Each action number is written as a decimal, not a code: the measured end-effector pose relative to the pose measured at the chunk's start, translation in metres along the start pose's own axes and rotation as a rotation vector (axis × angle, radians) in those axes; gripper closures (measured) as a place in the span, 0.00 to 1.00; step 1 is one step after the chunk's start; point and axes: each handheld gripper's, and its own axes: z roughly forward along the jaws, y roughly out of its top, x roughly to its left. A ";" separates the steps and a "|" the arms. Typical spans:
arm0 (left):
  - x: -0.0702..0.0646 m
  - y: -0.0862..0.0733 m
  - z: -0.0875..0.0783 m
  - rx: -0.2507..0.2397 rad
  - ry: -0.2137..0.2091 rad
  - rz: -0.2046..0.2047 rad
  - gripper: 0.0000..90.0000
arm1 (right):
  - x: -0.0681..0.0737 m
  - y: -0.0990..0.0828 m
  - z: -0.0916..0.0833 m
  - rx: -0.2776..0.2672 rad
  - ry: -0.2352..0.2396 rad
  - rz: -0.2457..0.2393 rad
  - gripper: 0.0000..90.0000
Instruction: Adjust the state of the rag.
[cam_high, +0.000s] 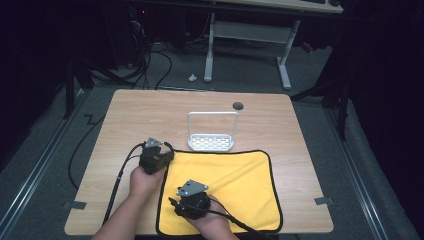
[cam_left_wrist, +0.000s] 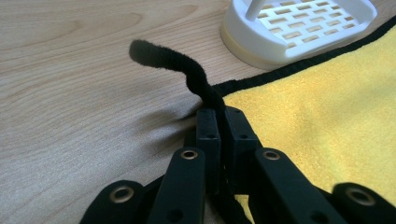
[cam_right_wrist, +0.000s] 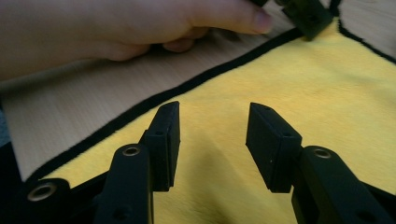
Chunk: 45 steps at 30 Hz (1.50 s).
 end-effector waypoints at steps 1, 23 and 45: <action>0.000 -0.001 0.000 -0.004 0.006 0.000 0.96 | 0.004 0.001 0.002 0.004 0.012 0.001 0.59; 0.005 -0.002 -0.003 -0.010 -0.006 -0.061 0.96 | 0.035 0.004 0.027 0.083 0.010 -0.107 0.89; 0.035 -0.011 -0.045 -0.122 -0.019 -0.177 0.96 | 0.053 0.041 0.019 -0.057 0.034 -0.167 0.92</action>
